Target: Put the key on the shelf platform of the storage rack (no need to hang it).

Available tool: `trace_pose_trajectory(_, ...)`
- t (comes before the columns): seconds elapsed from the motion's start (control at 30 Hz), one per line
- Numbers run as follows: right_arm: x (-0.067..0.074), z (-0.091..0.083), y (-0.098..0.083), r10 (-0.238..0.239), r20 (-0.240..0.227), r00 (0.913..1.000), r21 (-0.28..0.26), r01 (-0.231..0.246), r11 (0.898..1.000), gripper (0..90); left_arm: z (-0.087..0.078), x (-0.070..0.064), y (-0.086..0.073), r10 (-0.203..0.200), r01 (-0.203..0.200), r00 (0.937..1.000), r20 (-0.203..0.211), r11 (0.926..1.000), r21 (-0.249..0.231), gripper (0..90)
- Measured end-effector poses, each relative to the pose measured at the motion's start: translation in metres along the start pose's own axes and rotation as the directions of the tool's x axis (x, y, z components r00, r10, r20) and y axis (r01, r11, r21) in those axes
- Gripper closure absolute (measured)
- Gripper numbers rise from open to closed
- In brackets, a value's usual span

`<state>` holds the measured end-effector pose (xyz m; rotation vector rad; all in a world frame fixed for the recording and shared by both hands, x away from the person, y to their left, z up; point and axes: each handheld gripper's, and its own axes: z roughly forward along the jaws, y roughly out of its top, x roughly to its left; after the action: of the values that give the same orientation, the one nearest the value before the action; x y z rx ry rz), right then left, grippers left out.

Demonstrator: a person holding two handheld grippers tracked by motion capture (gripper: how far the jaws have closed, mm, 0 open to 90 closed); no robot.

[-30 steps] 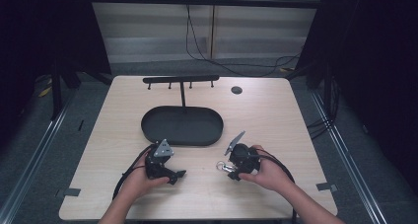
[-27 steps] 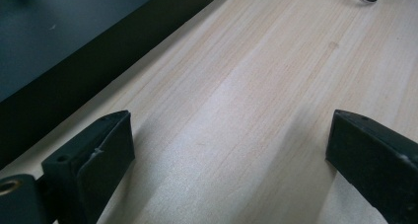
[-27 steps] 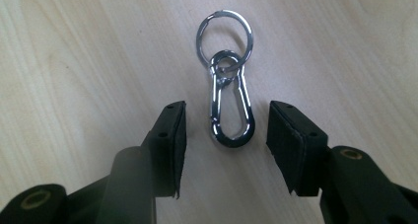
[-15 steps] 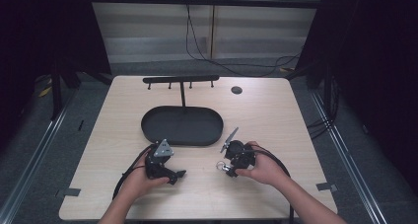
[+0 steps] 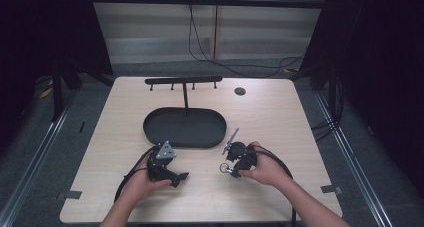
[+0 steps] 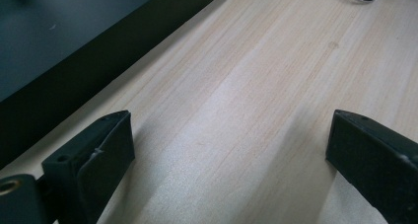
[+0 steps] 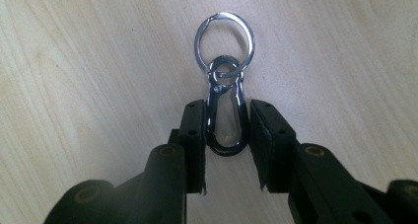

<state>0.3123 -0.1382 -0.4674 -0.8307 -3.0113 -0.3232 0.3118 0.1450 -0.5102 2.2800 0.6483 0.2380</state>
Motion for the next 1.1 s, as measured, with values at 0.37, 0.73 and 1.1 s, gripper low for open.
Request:
trace_pose_trajectory(0.37, -0.006, -0.006, -0.004, 0.03, -0.018, 0.9994, -0.017, -0.03, 0.999, 69.0, 0.0, 0.0, 0.0, 0.0, 0.0, 1.0, 0.0, 1.0, 0.0, 3.8)
trace_pose_trajectory(0.73, -0.009, -0.023, 0.001, 0.024, -0.005, 0.9997, -0.022, -0.024, 0.999, 69.1, 0.0, 0.0, 0.0, -0.001, 0.001, 1.0, 0.003, 1.0, -0.001, 3.8)
trace_pose_trajectory(1.1, -0.01, -0.038, 0.009, 0.031, -0.008, 0.9995, -0.035, -0.031, 0.999, 69.1, 0.0, 0.0, 0.0, 0.0, 0.0, 1.0, 0.002, 1.0, 0.0, 3.7)
